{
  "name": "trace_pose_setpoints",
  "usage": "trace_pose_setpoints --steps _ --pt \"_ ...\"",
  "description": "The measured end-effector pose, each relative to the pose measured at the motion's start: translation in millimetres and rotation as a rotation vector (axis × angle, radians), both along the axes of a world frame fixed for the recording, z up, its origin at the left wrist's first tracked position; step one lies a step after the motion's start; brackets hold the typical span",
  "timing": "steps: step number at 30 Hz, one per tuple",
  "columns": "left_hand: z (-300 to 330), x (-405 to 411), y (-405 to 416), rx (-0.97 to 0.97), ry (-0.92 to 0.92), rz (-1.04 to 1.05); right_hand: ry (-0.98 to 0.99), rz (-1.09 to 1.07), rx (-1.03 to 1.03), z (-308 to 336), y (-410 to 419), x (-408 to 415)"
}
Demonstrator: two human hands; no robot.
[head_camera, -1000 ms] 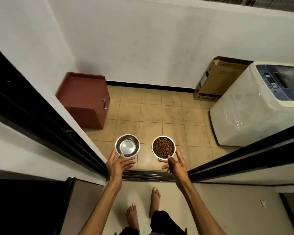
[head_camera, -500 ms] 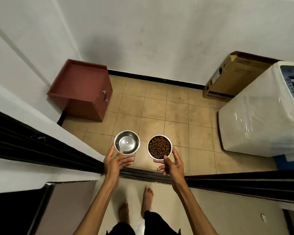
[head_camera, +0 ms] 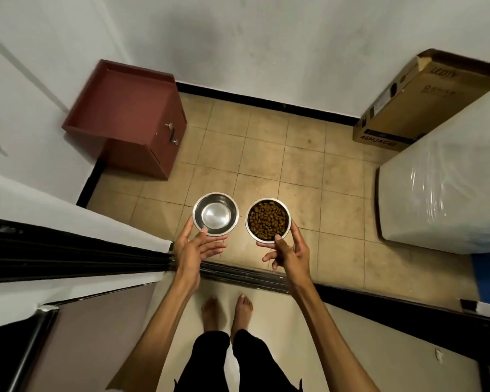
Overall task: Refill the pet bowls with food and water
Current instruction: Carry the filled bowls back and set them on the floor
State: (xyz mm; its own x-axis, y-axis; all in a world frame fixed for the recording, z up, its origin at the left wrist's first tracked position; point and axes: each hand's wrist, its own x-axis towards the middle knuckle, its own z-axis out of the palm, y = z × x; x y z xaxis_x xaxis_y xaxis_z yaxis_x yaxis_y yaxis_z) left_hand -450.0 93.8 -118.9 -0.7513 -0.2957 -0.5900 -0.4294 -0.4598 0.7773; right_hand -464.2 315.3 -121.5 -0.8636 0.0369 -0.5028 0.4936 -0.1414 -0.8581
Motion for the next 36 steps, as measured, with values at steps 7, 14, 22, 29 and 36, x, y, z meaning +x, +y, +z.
trace_pose_setpoints --steps 7,14,22,29,36 --pt "-37.4 -24.9 -1.9 0.034 0.021 -0.050 0.011 -0.019 -0.003 -37.8 1.7 -18.4" --pt "-91.2 -38.4 -9.1 0.028 0.044 -0.114 -0.017 -0.078 -0.008 -96.8 8.4 -23.7" --pt "-186.2 -39.3 -18.2 0.013 0.021 -0.158 -0.048 -0.110 0.004 -194.8 18.2 -25.2" --pt "-272.7 -39.0 -22.9 0.000 0.030 -0.174 -0.041 -0.077 0.028 -277.8 20.6 -28.3" --pt "-363.6 -37.1 -28.8 -0.058 0.067 -0.233 -0.025 -0.060 0.023 -368.3 21.6 -23.8"
